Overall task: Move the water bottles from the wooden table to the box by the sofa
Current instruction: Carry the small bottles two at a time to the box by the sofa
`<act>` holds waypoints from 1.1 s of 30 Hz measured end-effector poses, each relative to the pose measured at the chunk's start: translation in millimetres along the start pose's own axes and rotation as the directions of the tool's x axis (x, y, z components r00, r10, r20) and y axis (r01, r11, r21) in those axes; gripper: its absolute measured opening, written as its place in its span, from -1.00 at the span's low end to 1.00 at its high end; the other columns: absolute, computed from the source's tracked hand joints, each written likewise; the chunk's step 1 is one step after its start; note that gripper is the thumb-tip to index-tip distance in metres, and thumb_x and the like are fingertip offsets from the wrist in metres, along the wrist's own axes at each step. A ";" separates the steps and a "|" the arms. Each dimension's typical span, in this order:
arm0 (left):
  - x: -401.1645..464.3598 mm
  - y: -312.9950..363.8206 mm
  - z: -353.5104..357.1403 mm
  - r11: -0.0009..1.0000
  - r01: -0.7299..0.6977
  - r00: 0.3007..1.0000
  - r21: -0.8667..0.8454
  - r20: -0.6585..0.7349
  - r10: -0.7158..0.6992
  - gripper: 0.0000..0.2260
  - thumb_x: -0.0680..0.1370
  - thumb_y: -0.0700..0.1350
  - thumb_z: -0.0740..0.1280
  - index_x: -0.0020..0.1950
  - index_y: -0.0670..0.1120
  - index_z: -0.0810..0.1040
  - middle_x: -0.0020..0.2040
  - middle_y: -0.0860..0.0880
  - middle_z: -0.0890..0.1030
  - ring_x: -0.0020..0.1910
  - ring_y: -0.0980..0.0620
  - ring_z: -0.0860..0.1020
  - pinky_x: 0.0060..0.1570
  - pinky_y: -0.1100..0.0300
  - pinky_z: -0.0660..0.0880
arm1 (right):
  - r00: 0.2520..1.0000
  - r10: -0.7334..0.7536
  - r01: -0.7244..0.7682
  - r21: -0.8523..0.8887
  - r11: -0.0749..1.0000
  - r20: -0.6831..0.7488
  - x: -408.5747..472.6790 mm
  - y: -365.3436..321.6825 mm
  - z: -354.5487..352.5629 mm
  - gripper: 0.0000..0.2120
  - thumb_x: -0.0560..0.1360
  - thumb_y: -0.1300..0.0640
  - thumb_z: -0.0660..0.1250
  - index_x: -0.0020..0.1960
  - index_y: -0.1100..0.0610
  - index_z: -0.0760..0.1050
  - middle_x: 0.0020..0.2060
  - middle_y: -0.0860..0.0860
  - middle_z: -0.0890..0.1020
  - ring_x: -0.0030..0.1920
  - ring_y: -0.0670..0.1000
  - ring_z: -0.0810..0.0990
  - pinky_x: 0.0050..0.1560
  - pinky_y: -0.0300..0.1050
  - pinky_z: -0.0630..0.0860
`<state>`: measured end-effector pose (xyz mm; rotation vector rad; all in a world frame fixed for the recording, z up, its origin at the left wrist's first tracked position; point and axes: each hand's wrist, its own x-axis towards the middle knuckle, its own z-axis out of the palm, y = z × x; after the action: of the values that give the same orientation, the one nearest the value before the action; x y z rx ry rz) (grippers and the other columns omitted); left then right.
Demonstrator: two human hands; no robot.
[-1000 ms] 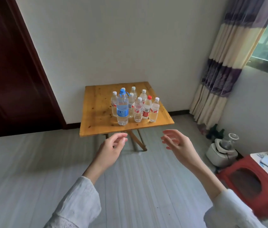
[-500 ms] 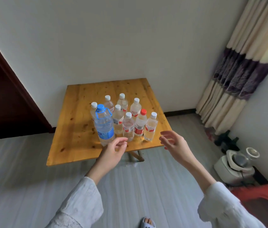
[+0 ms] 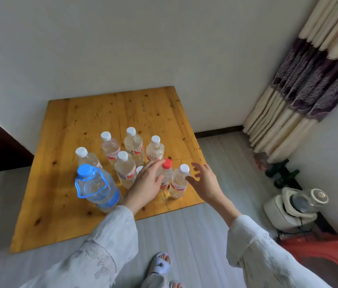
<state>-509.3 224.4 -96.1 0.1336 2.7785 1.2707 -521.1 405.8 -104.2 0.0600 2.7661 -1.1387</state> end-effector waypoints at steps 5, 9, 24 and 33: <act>50.5 -16.9 17.3 0.999 -0.021 0.991 0.029 0.134 0.017 -0.60 0.53 -0.25 0.22 0.35 -0.03 0.35 0.36 0.00 0.38 0.35 0.03 0.32 0.24 0.31 0.19 | 0.997 0.006 0.002 -0.098 0.995 0.083 34.5 7.7 15.6 -0.45 0.40 0.12 0.40 0.34 0.06 0.31 0.23 0.08 0.44 0.18 0.11 0.49 0.10 -0.13 0.40; 71.9 -32.3 22.9 0.997 -0.035 0.984 0.071 0.175 0.022 -0.62 0.50 -0.23 0.27 0.31 -0.05 0.40 0.28 -0.02 0.43 0.30 -0.01 0.35 0.27 0.20 0.27 | 0.996 -0.002 0.019 -0.176 0.984 0.093 45.8 11.9 29.7 -0.50 0.39 0.11 0.41 0.30 0.03 0.37 0.15 0.07 0.49 0.08 0.09 0.52 -0.06 -0.26 0.29; 83.1 -20.9 27.5 0.962 -0.229 0.912 0.150 0.378 0.158 -0.74 0.43 -0.16 0.37 0.11 -0.10 0.52 0.08 -0.07 0.51 0.12 -0.04 0.43 0.11 0.16 0.40 | 0.983 0.130 -0.146 -0.122 0.982 -0.128 9.6 27.9 3.6 -0.70 0.38 0.18 0.37 0.10 0.12 0.46 0.04 0.10 0.47 -0.03 0.14 0.50 -0.12 -0.08 0.45; 32.5 67.3 83.9 0.850 -0.523 0.707 -0.054 0.530 0.469 -0.76 0.32 -0.24 0.42 -0.03 -0.12 0.56 -0.07 -0.05 0.58 -0.03 -0.03 0.49 -0.10 0.38 0.26 | 0.852 0.335 -0.368 -0.005 0.930 -0.403 -123.8 58.7 -59.2 -0.74 0.38 0.17 0.34 0.07 0.12 0.46 0.00 0.07 0.45 -0.07 0.12 0.49 -0.06 -0.01 0.48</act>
<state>-529.2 334.9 -101.2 1.1341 2.3698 0.9561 -400.6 491.6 -84.6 0.8447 2.9522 -1.0007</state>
